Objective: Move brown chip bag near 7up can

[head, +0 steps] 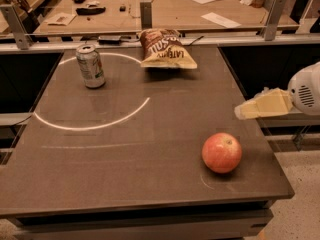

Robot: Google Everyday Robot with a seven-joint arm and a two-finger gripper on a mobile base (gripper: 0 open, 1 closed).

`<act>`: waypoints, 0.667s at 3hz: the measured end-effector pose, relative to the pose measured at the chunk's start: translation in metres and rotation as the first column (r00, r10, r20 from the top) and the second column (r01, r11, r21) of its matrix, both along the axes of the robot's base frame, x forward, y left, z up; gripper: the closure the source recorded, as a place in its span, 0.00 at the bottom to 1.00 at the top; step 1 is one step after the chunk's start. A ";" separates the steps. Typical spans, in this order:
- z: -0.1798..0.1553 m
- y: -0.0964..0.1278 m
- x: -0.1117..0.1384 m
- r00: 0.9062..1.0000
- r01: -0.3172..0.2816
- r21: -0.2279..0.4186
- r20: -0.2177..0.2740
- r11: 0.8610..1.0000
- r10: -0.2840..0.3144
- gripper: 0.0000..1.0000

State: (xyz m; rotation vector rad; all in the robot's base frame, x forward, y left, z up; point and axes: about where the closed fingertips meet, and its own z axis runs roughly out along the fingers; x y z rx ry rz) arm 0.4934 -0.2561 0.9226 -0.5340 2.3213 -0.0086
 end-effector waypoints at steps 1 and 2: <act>0.009 -0.003 0.015 0.994 -0.001 0.021 0.109 1.000 -0.001 0.00; 0.017 -0.002 0.026 0.984 -0.021 0.032 0.178 0.999 0.015 0.00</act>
Offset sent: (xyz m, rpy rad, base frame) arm 0.0383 -0.0038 0.0231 0.0548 -0.2477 0.0320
